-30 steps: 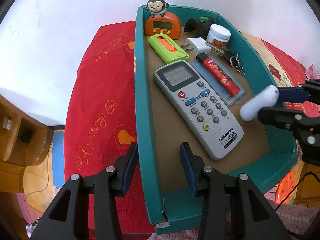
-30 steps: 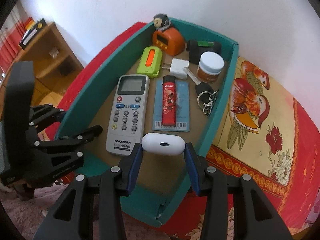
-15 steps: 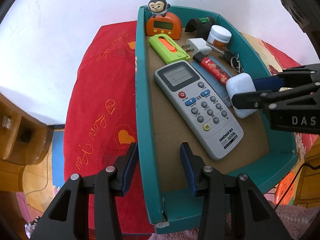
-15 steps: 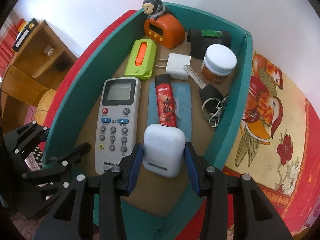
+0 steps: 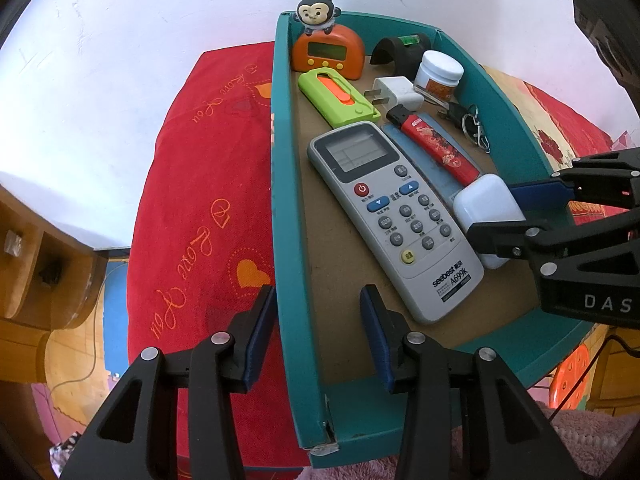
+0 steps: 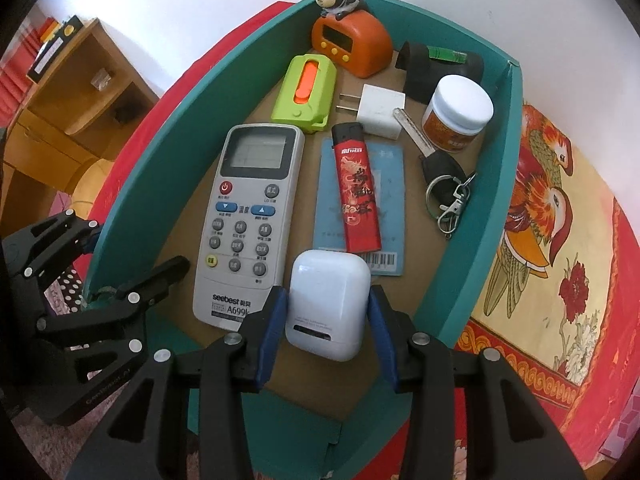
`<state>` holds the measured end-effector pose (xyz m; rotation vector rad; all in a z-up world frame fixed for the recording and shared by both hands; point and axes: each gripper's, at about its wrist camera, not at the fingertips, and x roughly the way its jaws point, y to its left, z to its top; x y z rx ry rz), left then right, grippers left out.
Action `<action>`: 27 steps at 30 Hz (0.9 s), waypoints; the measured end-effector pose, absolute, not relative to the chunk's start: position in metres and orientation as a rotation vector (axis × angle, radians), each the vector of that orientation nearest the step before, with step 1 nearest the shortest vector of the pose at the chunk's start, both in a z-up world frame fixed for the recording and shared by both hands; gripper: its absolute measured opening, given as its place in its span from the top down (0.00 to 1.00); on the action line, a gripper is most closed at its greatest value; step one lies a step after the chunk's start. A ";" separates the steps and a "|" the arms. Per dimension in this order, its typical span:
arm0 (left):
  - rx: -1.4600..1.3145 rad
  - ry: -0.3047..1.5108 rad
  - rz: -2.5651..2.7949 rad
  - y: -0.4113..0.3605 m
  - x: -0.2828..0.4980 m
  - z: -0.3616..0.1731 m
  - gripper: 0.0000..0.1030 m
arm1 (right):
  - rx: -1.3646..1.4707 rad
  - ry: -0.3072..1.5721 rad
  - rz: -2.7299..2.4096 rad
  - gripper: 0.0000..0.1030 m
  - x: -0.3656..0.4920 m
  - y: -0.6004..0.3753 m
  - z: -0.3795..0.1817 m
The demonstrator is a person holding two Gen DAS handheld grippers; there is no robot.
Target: Organize objects
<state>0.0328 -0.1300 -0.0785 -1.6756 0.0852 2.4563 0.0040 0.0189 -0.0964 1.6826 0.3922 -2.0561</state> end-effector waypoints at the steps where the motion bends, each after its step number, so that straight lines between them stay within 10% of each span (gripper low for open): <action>1: -1.676 0.085 2.456 -0.130 0.033 -0.078 0.57 | 1.683 0.392 -2.060 0.60 0.005 0.019 -0.096; 27: -1.653 0.049 2.435 -0.139 0.037 -0.072 0.57 | 1.570 0.049 -2.319 0.45 0.046 0.055 -0.057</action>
